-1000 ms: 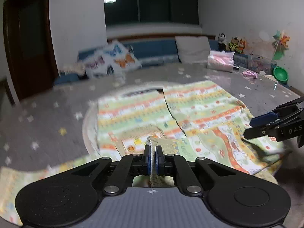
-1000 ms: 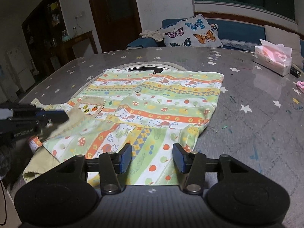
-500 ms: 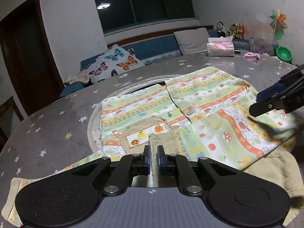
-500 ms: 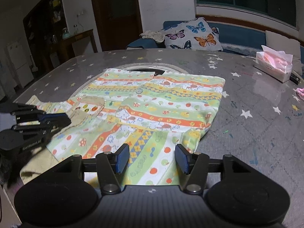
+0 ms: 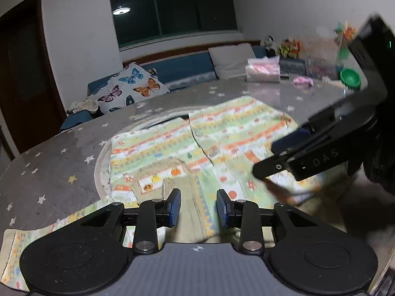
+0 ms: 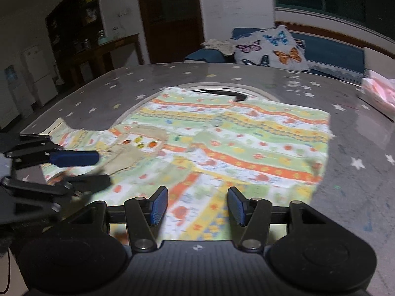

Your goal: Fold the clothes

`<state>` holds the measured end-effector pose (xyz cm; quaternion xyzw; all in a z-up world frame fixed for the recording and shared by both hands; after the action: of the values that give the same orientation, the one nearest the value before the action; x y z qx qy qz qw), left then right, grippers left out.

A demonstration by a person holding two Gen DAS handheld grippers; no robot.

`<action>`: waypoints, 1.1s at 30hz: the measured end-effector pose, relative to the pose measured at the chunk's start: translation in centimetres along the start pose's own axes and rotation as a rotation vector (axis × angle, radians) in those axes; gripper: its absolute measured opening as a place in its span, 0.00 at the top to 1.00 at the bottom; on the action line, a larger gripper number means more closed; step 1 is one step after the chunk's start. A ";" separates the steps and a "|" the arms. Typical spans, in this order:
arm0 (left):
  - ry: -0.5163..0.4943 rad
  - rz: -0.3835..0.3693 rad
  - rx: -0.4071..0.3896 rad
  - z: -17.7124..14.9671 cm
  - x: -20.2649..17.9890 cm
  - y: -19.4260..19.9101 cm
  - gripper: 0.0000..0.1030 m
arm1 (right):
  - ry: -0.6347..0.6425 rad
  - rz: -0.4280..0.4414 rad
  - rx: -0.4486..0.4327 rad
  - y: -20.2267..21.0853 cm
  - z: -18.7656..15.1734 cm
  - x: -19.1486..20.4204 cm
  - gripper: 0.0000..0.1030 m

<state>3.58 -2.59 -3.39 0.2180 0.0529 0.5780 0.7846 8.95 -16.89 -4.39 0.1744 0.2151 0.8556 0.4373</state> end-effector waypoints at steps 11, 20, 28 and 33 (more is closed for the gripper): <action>0.041 0.059 0.005 -1.0 2.0 1.1 0.60 | 0.131 0.074 0.003 -0.7 -0.4 4.8 0.46; 0.152 0.296 0.038 -2.9 8.7 3.4 0.59 | 0.178 0.108 0.000 -0.7 -0.4 6.6 0.45; 0.239 0.526 0.088 -5.4 15.0 5.7 0.56 | 0.158 0.112 -0.015 -0.4 -0.1 6.6 0.49; 0.317 0.631 0.103 -6.7 18.0 7.1 0.53 | 0.149 0.128 -0.010 -0.3 -0.1 6.5 0.49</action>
<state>0.96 17.75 -3.47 0.1705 0.1333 0.8152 0.5372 5.44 -11.40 -3.94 0.1214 0.2311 0.8934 0.3656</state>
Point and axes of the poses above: each gripper's, at about its wrist camera, not at the fingertips, and y roughly against the way its jaws point, x to its left, z to its top, the point moved 5 cm from there along -y, roughly the way its jaws point, and after that the axes turned 10 degrees about -x, right-handed, at the moved point
